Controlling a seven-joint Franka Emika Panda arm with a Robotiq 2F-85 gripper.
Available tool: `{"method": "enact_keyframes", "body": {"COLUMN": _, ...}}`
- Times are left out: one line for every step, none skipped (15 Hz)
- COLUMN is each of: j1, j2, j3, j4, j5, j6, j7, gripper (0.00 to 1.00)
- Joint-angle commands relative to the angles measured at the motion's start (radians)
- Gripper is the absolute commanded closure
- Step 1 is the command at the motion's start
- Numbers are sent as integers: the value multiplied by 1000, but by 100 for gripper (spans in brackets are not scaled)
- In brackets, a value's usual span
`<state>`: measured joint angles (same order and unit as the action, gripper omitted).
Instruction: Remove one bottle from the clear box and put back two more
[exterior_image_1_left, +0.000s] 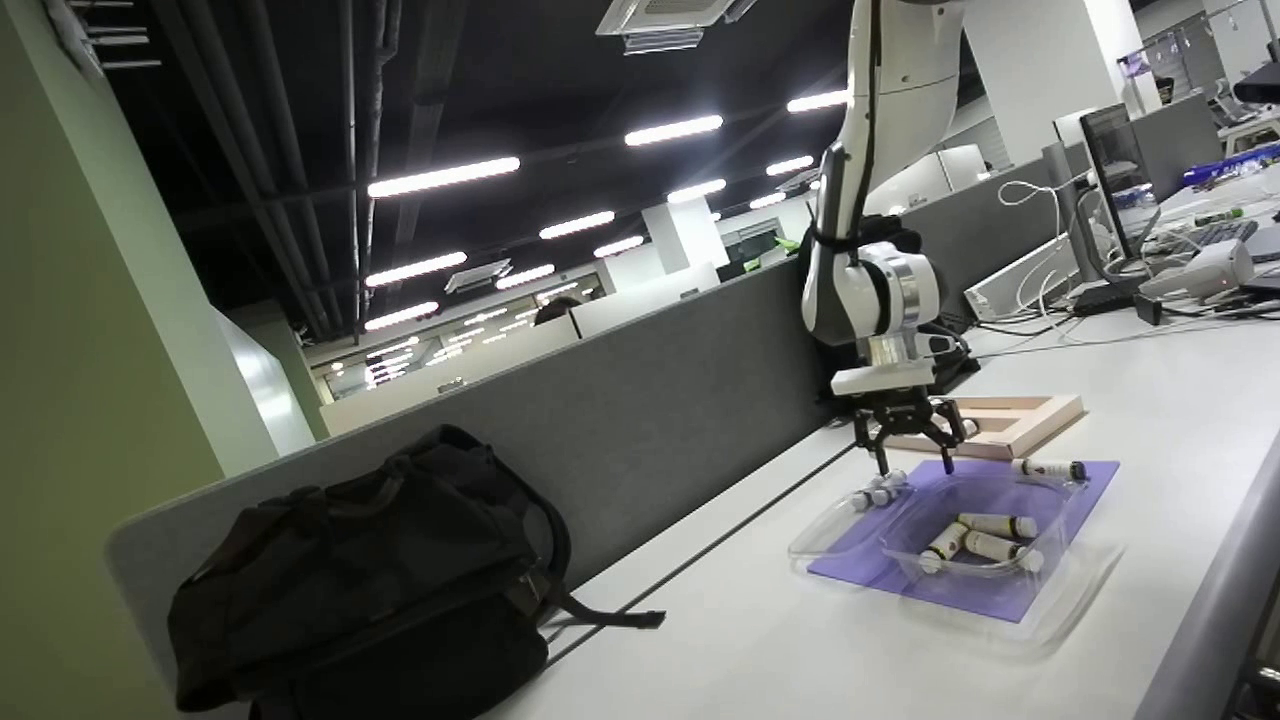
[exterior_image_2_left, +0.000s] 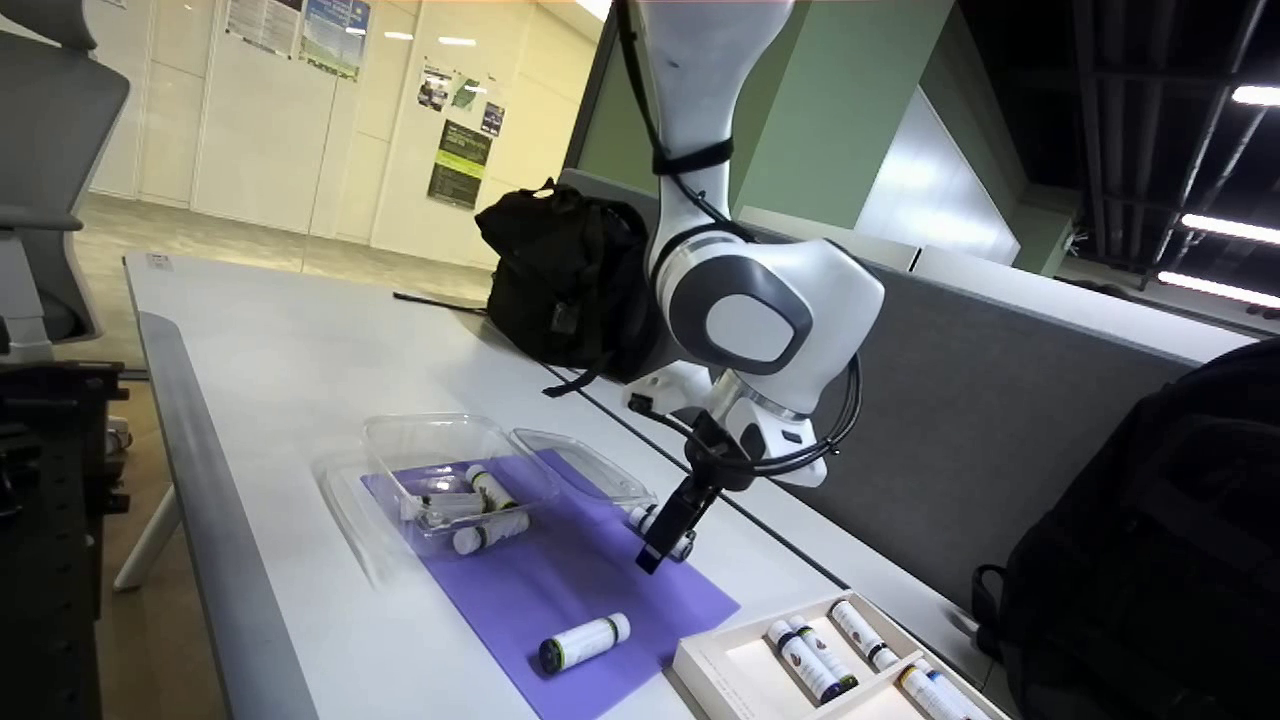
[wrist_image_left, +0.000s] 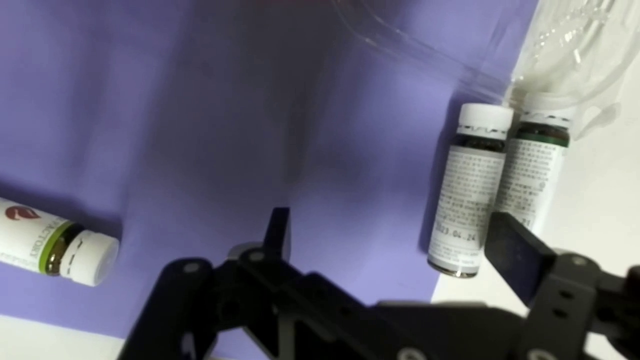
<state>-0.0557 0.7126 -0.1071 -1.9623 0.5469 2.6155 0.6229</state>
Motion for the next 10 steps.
{"method": "enact_keyframes", "body": {"j1": -10, "j2": 25, "j3": 12, "j4": 35, "j5": -21, "j6": -14, "j7": 7, "gripper": 0}}
{"method": "enact_keyframes", "body": {"j1": -9, "j2": 30, "j3": 13, "j4": 38, "j5": -22, "j6": -14, "j7": 6, "gripper": 0}}
{"method": "enact_keyframes", "body": {"j1": -10, "j2": 33, "j3": 13, "j4": 44, "j5": -23, "j6": -15, "j7": 5, "gripper": 0}}
{"method": "enact_keyframes", "body": {"j1": -11, "j2": 37, "j3": 14, "j4": 49, "j5": -24, "j6": -16, "j7": 4, "gripper": 0}}
{"method": "enact_keyframes", "body": {"j1": -11, "j2": 40, "j3": 14, "j4": 52, "j5": -25, "j6": -17, "j7": 3, "gripper": 0}}
{"method": "enact_keyframes", "body": {"j1": -12, "j2": 42, "j3": 15, "j4": 55, "j5": -26, "j6": -18, "j7": 2, "gripper": 0}}
{"method": "enact_keyframes", "body": {"j1": -14, "j2": 46, "j3": 15, "j4": 59, "j5": -28, "j6": -23, "j7": 2, "gripper": 0}}
{"method": "enact_keyframes", "body": {"j1": -13, "j2": 50, "j3": 14, "j4": 63, "j5": -33, "j6": -23, "j7": 4, "gripper": 0}}
{"method": "enact_keyframes", "body": {"j1": -13, "j2": 53, "j3": 14, "j4": 67, "j5": -37, "j6": -26, "j7": 5, "gripper": 0}}
{"method": "enact_keyframes", "body": {"j1": -12, "j2": 57, "j3": 13, "j4": 72, "j5": -40, "j6": -28, "j7": 7, "gripper": 0}}
